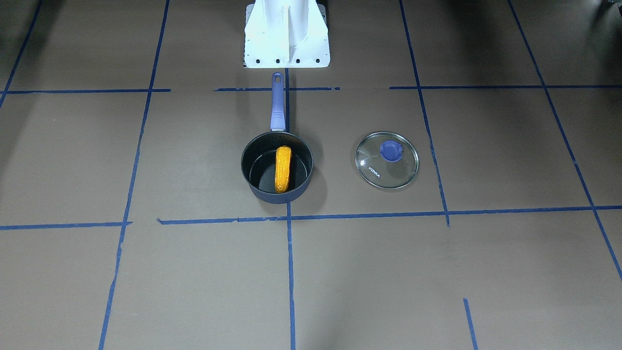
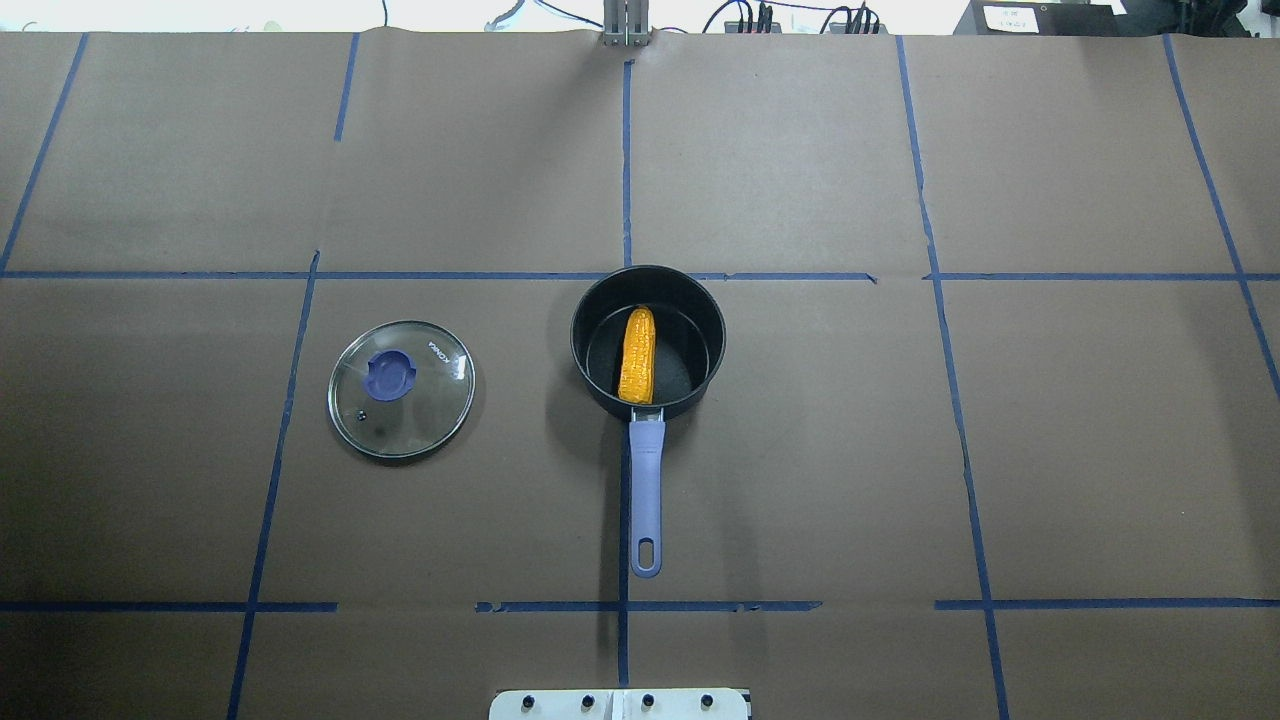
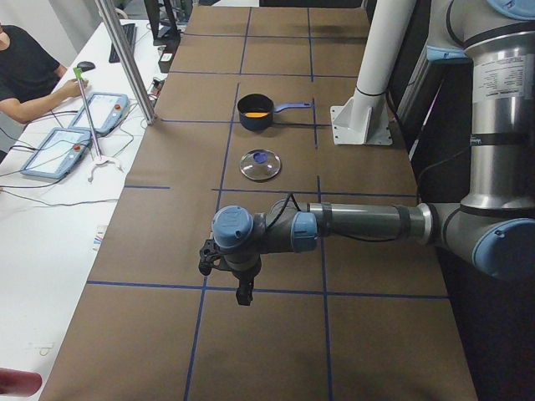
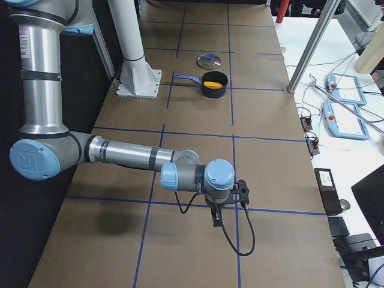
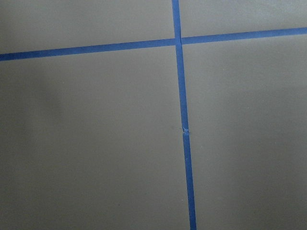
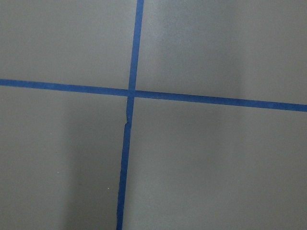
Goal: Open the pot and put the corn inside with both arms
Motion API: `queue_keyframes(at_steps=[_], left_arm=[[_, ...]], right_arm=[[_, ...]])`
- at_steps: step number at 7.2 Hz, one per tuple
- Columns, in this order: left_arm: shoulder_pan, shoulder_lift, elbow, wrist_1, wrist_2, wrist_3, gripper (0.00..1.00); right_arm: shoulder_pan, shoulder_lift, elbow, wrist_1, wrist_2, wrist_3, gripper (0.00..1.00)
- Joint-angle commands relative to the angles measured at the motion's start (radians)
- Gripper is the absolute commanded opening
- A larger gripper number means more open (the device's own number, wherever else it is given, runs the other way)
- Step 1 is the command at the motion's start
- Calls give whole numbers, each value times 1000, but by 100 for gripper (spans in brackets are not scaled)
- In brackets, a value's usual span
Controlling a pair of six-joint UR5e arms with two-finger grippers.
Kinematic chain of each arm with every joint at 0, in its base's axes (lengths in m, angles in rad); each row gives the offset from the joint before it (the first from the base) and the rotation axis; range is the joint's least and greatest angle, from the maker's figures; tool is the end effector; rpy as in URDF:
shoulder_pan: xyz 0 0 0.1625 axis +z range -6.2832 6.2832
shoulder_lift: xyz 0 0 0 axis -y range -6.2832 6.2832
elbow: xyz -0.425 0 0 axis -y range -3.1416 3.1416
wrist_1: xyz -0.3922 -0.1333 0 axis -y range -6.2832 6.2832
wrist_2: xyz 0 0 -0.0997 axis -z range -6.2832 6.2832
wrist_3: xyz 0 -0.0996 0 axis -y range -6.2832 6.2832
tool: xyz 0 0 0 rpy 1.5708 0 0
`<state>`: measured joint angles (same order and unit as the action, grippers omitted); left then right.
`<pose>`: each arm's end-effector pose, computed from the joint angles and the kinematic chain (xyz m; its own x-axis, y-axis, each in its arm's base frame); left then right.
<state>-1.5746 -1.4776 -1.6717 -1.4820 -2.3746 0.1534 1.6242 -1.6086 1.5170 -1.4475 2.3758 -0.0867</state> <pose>-0.0633 -0.4462 0.6596 0.6862 0.0921 -0.7216 -0.1023 0.9943 0.0296 0.0868 -0.4724 0.6889 0.6954 -0.0723 0.7150 0.0069 0.9956 0.0940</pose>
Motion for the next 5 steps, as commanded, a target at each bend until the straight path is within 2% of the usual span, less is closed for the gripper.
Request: queue_keyframes(at_steps=[1, 3, 5], left_arm=[[-1, 0, 0, 0, 0, 0, 100], [1, 0, 1, -1, 0, 0, 100], [1, 0, 0, -1, 0, 0, 100]], right_arm=[[0, 1, 9, 3, 43, 56, 100], [0, 21, 49, -146, 57, 53, 100], [0, 16, 57, -151, 42, 44, 100]])
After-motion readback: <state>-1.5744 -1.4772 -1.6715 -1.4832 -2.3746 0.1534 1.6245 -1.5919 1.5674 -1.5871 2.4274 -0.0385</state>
